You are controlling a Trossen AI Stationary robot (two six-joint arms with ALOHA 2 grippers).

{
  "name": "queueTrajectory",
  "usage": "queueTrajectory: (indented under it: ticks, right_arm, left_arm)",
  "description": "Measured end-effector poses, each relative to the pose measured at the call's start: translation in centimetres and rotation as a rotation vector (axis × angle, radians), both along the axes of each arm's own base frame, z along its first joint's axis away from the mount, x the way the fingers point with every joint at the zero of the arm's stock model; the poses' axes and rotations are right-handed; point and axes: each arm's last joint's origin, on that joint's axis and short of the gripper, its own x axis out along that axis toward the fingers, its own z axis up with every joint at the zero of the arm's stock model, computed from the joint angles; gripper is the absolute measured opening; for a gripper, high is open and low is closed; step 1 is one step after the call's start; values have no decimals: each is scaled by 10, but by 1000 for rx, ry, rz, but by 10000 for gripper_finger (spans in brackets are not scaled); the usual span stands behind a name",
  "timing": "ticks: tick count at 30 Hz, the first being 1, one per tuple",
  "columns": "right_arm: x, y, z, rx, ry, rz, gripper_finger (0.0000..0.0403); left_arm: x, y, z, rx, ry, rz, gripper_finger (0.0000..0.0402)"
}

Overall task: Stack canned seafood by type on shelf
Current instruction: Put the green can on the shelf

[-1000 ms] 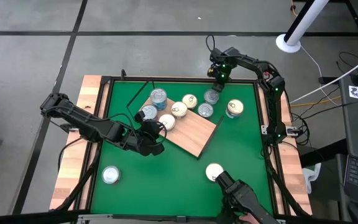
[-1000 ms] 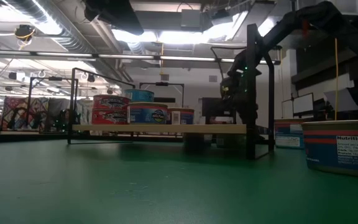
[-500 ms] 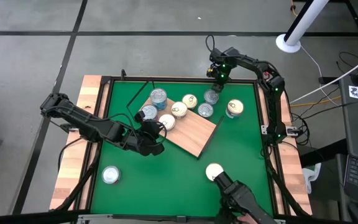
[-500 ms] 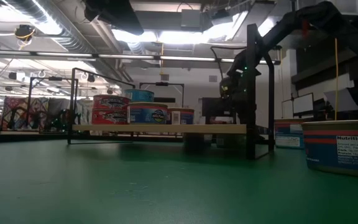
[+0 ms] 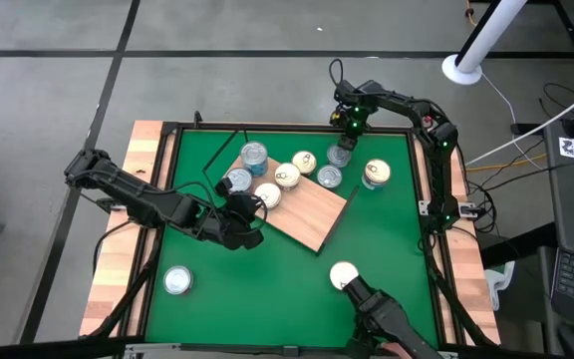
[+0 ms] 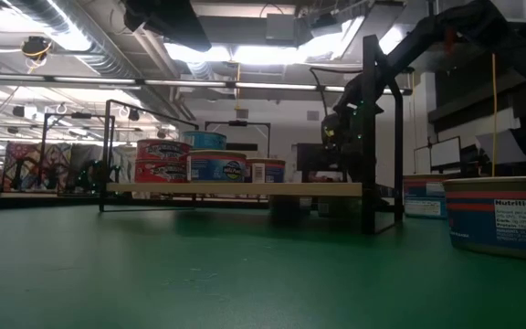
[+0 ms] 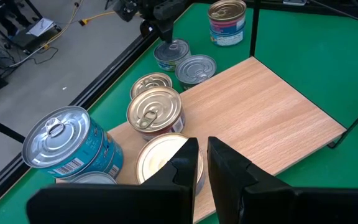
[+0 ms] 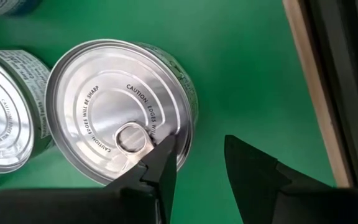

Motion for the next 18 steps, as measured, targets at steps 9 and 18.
queueTrajectory:
  ticks: [9, 18]
  right_arm:
    - [1, -1, 4, 20, -37, 2, 133]
    - [3, -4, 10, -24, -28, 1, 133]
  left_arm:
    - [0, 0, 0, 0, 0, 0, 31]
    - [0, 0, 0, 0, 1, 0, 31]
